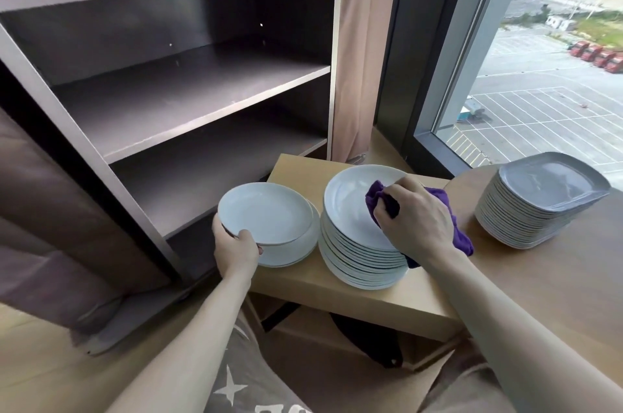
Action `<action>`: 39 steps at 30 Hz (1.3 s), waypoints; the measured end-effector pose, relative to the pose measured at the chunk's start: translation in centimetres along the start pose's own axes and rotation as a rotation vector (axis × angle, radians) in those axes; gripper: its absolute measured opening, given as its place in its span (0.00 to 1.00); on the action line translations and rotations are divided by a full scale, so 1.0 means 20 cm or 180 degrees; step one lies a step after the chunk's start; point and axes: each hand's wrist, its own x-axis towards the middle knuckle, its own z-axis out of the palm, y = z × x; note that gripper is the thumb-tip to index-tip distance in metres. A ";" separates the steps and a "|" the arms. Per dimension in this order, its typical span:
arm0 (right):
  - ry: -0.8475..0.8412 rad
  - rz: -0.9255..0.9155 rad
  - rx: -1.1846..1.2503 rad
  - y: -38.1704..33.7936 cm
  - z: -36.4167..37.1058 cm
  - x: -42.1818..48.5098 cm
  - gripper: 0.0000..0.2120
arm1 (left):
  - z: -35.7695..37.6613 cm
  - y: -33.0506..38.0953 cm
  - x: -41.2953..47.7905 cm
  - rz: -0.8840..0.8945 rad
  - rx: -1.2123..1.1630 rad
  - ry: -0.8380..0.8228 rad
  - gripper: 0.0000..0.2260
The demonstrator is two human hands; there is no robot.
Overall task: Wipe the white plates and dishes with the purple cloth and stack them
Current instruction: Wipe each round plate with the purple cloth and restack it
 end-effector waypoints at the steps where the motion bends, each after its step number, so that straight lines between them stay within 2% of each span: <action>1: -0.0013 -0.0002 0.0000 0.00 0.00 0.00 0.11 | 0.00 -0.01 0.00 0.0028 0.0073 -0.0001 0.29; 6: -0.0089 -0.0035 -0.0041 -0.01 -0.01 0.00 0.11 | 0.02 -0.07 0.00 0.0006 0.0314 -0.0040 0.28; 11: -0.0109 -0.0032 -0.0067 -0.01 -0.01 -0.01 0.11 | 0.04 -0.11 -0.01 -0.0129 0.0164 -0.0139 0.30; 16: -0.0251 -0.0066 -0.0209 -0.01 0.00 -0.01 0.13 | 0.01 -0.15 0.02 -0.0089 0.0137 -0.0448 0.30; 20: -0.0369 -0.0064 -0.0267 0.01 0.02 0.00 0.13 | 0.00 -0.16 0.06 -0.0291 0.0276 -0.0711 0.32; 26: -0.0963 -0.0144 -0.0587 0.02 0.04 0.05 0.15 | -0.01 -0.16 0.09 -0.0461 0.0829 -0.0858 0.28; 29: -0.1396 -0.0371 -0.0773 0.04 0.01 0.07 0.17 | -0.04 -0.15 0.11 -0.0442 0.1501 -0.1033 0.31; 32: -0.1652 -0.0411 -0.0754 0.07 -0.03 0.07 0.21 | -0.07 -0.12 0.13 -0.0227 0.2451 -0.0678 0.34; 35: -0.1711 -0.0453 -0.0795 0.07 -0.04 0.05 0.20 | -0.04 -0.02 0.12 0.0391 0.2392 -0.0356 0.30; 37: -0.1688 -0.0494 -0.0760 0.07 -0.04 0.04 0.19 | 0.04 0.06 0.10 0.0935 0.2127 -0.0684 0.26; 39: -0.1693 -0.0540 -0.0628 0.06 -0.04 0.04 0.19 | 0.15 0.15 0.05 0.1325 0.1733 -0.1319 0.22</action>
